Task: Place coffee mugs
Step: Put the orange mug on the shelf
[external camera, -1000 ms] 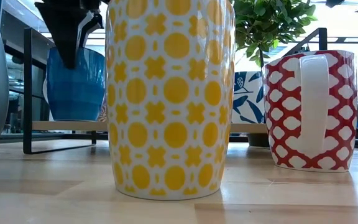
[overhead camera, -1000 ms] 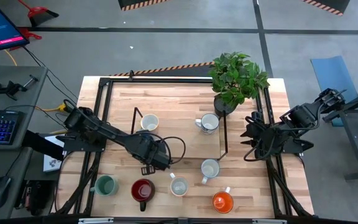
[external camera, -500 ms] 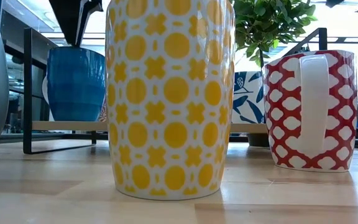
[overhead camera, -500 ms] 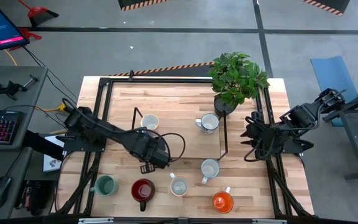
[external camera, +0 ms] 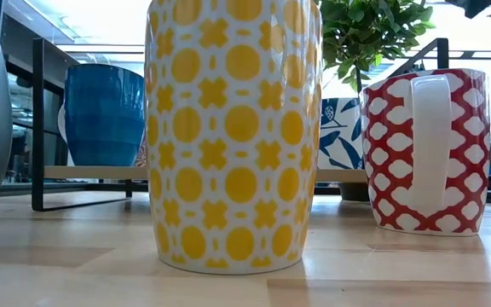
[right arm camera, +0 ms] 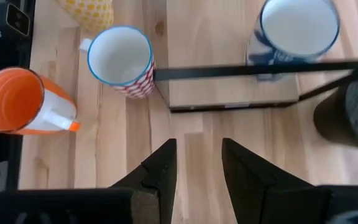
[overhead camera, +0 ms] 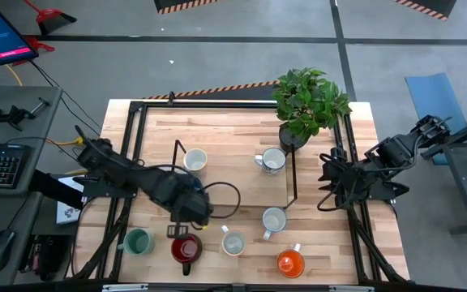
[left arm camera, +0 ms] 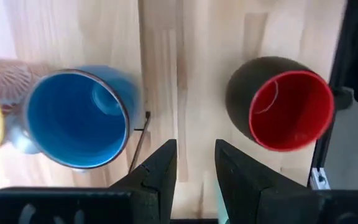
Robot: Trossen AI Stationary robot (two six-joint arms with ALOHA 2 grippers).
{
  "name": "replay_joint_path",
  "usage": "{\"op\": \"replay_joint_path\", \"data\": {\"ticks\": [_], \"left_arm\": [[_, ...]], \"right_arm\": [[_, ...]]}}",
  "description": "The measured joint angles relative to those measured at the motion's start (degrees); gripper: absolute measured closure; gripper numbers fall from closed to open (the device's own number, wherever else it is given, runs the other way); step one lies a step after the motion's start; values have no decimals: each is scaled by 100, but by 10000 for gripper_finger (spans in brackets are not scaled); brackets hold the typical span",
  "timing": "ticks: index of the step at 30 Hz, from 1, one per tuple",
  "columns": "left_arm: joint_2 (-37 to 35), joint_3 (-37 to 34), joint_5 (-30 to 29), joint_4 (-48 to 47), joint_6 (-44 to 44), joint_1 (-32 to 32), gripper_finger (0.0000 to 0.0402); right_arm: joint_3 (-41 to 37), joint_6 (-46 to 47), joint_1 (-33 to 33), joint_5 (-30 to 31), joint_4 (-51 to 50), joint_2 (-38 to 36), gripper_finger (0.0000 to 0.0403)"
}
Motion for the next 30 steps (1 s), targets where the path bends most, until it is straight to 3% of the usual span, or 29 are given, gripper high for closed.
{"op": "replay_joint_path", "data": {"ticks": [4, 14, 17, 22, 27, 30], "left_arm": [[-570, -13, -421, 3, 128, -97, 302], [-2525, -133, -2383, 14, 87, -410, 302], [-3186, -635, -2465, 16, 34, -432, 302], [-4371, -2180, -2650, 93, -785, -430, 302], [-5247, -3524, -1739, 893, -1114, -432, 302], [-5710, -4304, -1650, 1436, -1250, -432, 302]], "right_arm": [[0, 306, -2, -17, -41, 0, 297], [0, 1341, 0, 158, 12, 0, 297], [0, 1525, 0, 134, 8, 0, 297], [0, 1618, 0, 130, 6, 0, 297], [0, 1997, 0, 33, 6, 0, 297], [0, 2078, 0, -19, 6, 0, 297]]}}
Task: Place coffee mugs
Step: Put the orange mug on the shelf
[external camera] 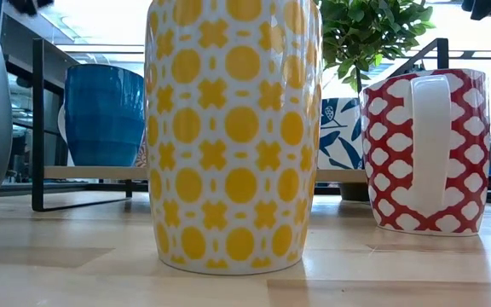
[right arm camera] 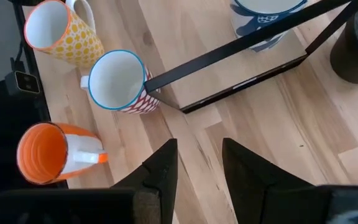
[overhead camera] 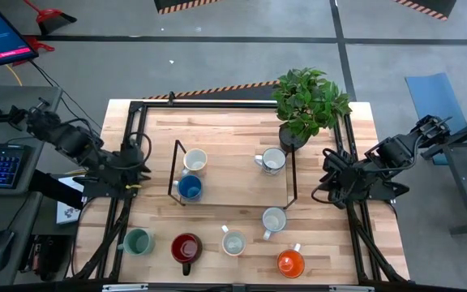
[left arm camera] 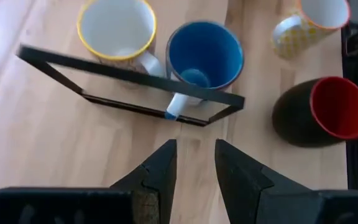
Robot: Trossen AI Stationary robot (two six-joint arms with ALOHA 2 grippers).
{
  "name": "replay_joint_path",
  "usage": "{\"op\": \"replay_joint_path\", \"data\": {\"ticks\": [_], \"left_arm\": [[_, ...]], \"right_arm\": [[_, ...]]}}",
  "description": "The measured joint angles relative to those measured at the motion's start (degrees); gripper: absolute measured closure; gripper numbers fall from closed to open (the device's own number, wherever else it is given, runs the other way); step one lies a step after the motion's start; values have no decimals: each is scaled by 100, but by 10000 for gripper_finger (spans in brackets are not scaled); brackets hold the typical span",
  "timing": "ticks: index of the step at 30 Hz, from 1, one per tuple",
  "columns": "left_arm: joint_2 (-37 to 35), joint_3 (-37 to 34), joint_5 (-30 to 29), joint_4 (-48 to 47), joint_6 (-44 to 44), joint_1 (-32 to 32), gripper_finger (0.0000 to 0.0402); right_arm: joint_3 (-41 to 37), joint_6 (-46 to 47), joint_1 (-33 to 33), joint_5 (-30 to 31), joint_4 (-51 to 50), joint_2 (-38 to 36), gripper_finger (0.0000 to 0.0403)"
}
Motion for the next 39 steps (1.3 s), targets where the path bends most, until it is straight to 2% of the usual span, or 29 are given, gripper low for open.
{"op": "replay_joint_path", "data": {"ticks": [3, 5, 8, 11, 20, 26, 30, 35, 39], "left_arm": [[-373, -789, 98, 640, -172, 0, 302], [-582, -1200, 448, 963, -216, 0, 302], [-784, -1640, 1034, 1266, -622, -18, 303], [-912, -1896, 1340, 1308, -995, -80, 303], [-1009, -2004, 1370, 1268, -1743, -212, 303], [-1009, -2004, 1358, 1267, -2048, -212, 303], [-1007, -2004, 1325, 1266, -2251, -210, 303], [-972, -2002, 925, 1268, -2627, -209, 303], [-946, -2001, 918, 1268, -2639, -210, 303]], "right_arm": [[0, 10, -2, -26, -31, 0, 297], [0, 68, 0, -173, -81, 0, 297], [0, 175, 0, -447, -162, 0, 297], [0, 123, 0, -588, -194, 0, 297], [0, 10, -2, -418, -218, 0, 297], [0, -405, -2, -547, -218, 0, 297], [0, -160, -2, -794, -218, 0, 297], [0, 410, -2, -799, -214, 2, 297], [0, 735, -2, -739, -128, 25, 297]]}}
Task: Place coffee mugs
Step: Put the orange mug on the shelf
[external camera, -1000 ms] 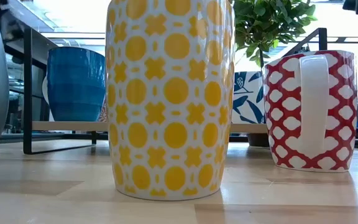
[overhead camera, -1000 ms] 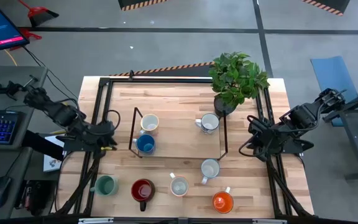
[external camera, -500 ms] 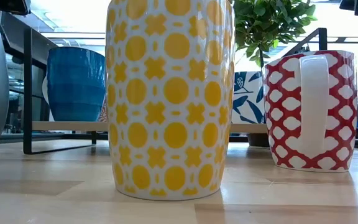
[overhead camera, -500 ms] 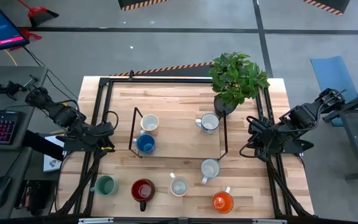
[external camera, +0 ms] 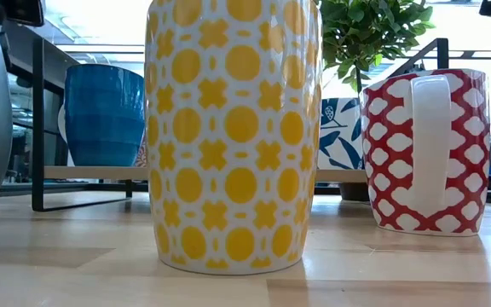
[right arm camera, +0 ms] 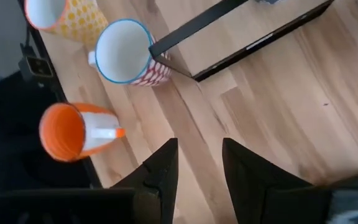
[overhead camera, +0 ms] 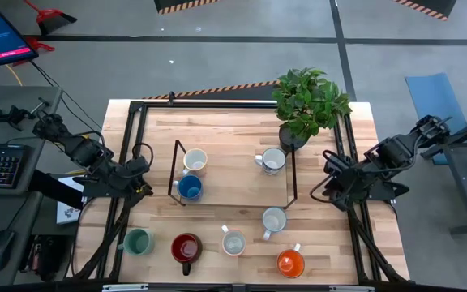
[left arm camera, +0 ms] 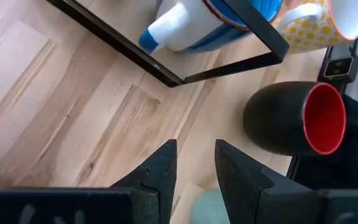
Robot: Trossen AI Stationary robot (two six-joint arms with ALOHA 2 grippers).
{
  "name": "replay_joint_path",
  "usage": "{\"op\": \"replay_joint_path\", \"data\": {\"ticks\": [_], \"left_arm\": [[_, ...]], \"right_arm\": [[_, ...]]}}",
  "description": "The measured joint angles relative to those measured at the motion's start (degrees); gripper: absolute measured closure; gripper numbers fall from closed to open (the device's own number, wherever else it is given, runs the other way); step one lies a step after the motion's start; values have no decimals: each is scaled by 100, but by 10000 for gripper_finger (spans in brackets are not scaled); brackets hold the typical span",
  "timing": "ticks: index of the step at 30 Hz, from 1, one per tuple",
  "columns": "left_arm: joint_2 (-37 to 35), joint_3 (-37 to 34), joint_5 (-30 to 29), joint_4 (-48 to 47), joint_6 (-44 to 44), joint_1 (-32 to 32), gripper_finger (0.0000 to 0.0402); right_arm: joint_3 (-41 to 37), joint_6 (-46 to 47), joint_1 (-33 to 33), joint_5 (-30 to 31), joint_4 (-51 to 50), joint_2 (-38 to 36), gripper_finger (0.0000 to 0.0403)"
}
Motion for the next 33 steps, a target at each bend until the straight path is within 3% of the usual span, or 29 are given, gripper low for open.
{"op": "replay_joint_path", "data": {"ticks": [6, 15, 20, 26, 33], "left_arm": [[-5, 0, 89, -2, 67, 0, 303], [-2, 0, 105, -2, 169, 0, 303], [-2, 0, 163, -4, 187, 0, 303], [-2, 0, 374, -6, 398, -2, 303], [-11, 0, 564, -13, 718, -2, 303]], "right_arm": [[0, -19, 0, -433, 438, 341, 297], [0, -151, 122, -1399, 1155, 1503, 297], [0, 130, 411, -1278, 1809, 2065, 297], [0, 764, 746, -939, 1905, 2564, 297], [0, 909, 1014, -760, 2295, 2674, 297]]}}
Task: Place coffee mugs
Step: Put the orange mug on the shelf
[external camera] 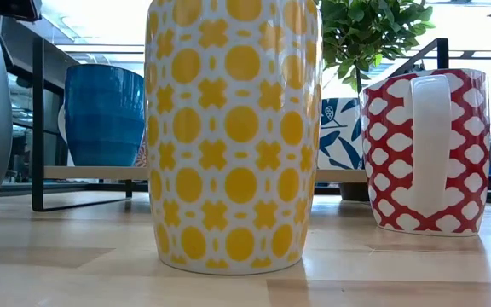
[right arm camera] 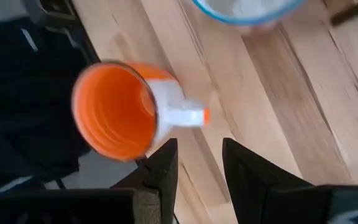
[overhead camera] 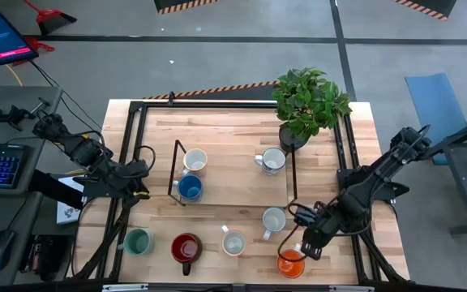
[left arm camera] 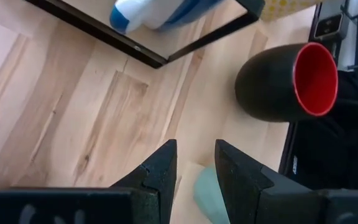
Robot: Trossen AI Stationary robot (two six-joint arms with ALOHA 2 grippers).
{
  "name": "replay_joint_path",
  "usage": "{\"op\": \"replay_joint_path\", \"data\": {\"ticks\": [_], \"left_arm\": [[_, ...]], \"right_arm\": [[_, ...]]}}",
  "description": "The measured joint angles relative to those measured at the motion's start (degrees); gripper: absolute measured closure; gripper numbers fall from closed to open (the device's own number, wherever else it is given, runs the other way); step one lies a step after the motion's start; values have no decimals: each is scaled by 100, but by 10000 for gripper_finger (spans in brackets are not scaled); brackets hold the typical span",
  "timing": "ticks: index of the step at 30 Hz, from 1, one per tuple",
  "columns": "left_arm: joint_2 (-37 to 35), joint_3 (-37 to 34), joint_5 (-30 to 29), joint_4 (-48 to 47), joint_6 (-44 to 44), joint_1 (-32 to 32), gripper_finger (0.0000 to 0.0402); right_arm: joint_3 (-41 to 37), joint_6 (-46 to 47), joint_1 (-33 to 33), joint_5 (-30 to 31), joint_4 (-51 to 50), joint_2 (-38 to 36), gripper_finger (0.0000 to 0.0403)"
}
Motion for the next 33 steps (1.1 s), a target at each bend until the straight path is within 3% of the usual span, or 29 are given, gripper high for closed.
{"op": "replay_joint_path", "data": {"ticks": [13, 33], "left_arm": [[-6, 0, 219, -4, 2, 1, 303], [-6, 0, 172, -5, 4, 0, 303]], "right_arm": [[4, -66, 35, 500, 256, -12, 297], [4, -484, 219, 152, 1240, 1023, 297]]}}
